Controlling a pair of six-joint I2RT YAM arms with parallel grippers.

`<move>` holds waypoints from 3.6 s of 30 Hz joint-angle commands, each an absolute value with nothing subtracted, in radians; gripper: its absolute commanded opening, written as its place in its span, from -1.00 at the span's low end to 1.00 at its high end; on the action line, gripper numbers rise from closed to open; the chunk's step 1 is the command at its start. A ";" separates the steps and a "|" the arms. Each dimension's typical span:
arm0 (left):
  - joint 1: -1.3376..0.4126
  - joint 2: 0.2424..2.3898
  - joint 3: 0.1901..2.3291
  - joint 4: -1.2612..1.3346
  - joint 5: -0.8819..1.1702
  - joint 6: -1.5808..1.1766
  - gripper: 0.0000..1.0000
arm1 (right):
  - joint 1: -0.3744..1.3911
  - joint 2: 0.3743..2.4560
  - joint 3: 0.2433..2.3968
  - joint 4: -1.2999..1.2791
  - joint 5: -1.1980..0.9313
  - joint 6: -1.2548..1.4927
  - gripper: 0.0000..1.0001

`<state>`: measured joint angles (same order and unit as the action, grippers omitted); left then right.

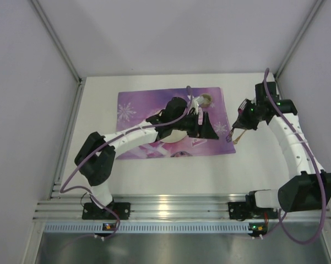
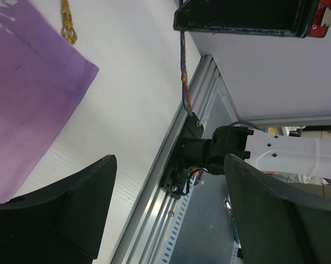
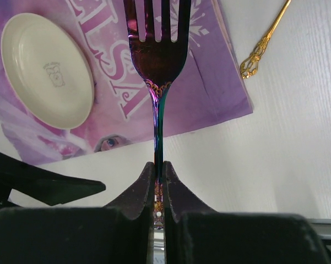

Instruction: Set the dinner table for one person

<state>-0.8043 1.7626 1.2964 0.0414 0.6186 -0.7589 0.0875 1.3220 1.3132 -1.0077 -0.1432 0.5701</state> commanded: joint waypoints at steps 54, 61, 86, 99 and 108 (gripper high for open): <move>0.026 1.598 0.910 -0.255 0.787 -0.474 -1.00 | 0.127 1.387 1.520 -1.020 -0.298 0.537 0.99; 0.054 1.723 0.922 -0.198 0.807 -0.494 -1.00 | 0.111 1.348 1.444 -1.005 -0.275 0.526 0.99; 0.087 1.631 0.874 -0.308 0.646 -0.448 0.46 | -0.101 1.606 1.253 -0.933 -0.003 0.449 0.99; 0.084 1.310 0.792 -0.313 0.627 -0.577 0.96 | -0.100 1.977 1.506 -0.876 0.109 0.494 0.53; 0.084 1.230 0.818 -0.379 0.600 -0.566 0.96 | -0.054 2.057 1.549 -0.887 0.156 0.523 0.10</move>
